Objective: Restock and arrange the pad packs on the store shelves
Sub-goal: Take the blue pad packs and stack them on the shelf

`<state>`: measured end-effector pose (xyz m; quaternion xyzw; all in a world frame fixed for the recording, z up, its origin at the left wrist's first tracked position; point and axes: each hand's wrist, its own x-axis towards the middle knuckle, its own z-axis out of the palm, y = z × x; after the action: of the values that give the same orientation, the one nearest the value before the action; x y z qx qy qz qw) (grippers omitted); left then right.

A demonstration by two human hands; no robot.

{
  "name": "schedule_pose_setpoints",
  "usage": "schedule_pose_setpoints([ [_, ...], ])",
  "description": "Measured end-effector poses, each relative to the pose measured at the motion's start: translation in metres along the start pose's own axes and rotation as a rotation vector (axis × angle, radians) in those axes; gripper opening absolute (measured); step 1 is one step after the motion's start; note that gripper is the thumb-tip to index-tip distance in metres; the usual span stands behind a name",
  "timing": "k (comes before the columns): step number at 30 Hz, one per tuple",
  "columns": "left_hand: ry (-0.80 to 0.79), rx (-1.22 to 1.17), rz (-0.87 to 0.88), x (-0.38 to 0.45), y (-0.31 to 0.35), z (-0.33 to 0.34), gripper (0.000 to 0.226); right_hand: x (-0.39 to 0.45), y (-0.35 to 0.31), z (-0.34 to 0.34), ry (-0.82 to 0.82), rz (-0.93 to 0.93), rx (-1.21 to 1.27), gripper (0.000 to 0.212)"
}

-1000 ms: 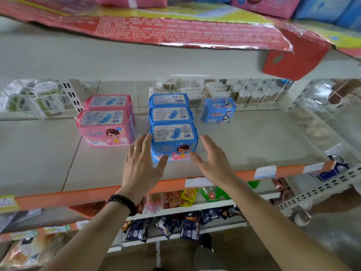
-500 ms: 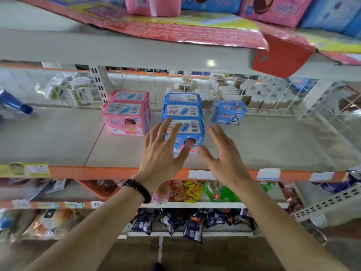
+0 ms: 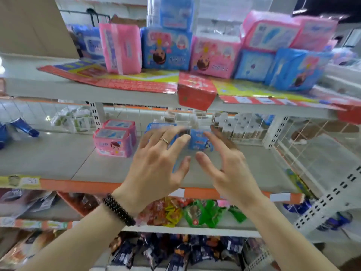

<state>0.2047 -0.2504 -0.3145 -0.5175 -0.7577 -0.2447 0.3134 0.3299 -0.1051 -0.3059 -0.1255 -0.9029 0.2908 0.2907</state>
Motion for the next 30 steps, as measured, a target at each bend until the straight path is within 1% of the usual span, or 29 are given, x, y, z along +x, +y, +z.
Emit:
schedule_pose_setpoints([
  [3, 0.080, 0.049, 0.003, 0.023, 0.021, -0.029, 0.043, 0.002, -0.011, -0.025, 0.047, -0.050, 0.005, 0.063],
  [6, 0.186, 0.092, -0.013, 0.055, 0.032, -0.054, 0.044, 0.010, -0.024, -0.050, 0.145, -0.144, 0.006, 0.057],
  [10, 0.235, 0.119, 0.002, 0.092, 0.030, -0.074, 0.048, 0.027, -0.044, -0.078, 0.276, -0.262, -0.026, 0.052],
  [13, 0.213, 0.120, -0.005, 0.109, 0.022, -0.080, 0.052, 0.045, -0.056, -0.087, 0.329, -0.311, -0.056, 0.049],
  [17, 0.148, 0.134, -0.013, 0.126, 0.003, -0.086, 0.055, 0.069, -0.066, -0.086, 0.356, -0.304, -0.093, 0.048],
  [20, 0.098, 0.141, -0.028, 0.135, -0.018, -0.092, 0.057, 0.089, -0.076, -0.079, 0.348, -0.291, -0.134, 0.053],
  [26, 0.034, 0.114, -0.031, 0.149, -0.059, -0.090, 0.060, 0.118, -0.089, -0.066, 0.291, -0.224, -0.216, 0.053],
  [30, 0.024, 0.074, 0.005, 0.156, -0.072, -0.078, 0.060, 0.125, -0.081, -0.064, 0.327, -0.214, -0.259, 0.052],
])
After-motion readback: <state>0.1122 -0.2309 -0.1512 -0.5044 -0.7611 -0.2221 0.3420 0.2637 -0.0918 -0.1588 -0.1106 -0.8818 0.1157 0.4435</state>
